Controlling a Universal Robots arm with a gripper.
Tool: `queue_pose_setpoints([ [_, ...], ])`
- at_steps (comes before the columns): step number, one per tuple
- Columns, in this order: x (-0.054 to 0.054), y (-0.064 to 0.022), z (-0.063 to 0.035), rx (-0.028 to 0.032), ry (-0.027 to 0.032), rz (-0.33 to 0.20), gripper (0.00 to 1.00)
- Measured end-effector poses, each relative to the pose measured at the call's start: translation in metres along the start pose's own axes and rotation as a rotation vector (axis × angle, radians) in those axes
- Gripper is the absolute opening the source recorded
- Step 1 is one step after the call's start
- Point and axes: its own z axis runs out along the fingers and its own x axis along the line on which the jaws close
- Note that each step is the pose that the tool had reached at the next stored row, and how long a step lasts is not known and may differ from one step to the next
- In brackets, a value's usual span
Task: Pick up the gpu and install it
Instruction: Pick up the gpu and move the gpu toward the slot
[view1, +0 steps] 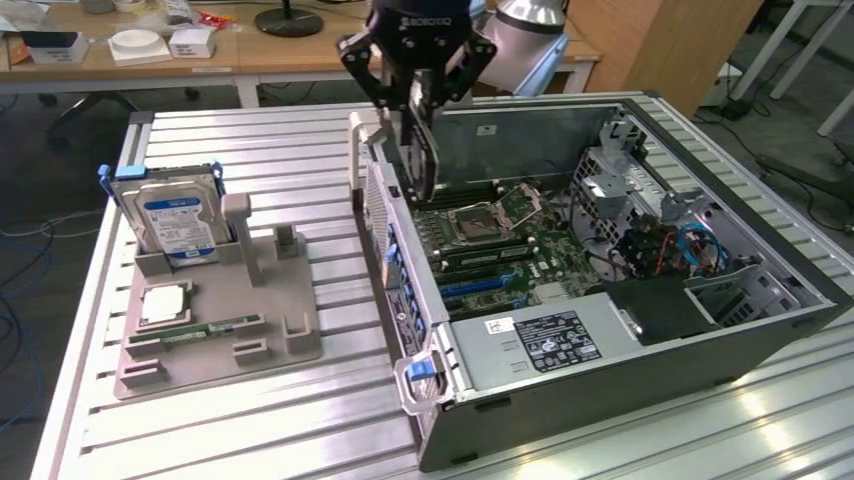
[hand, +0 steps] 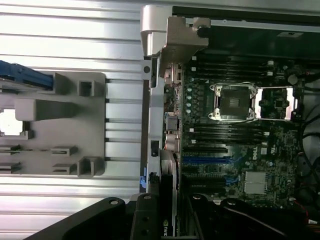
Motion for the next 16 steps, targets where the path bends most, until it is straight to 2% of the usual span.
queue_pose_setpoints([
  [16, -0.073, -0.0014, 0.0076, -0.0001, -0.0027, 0.000, 0.26],
])
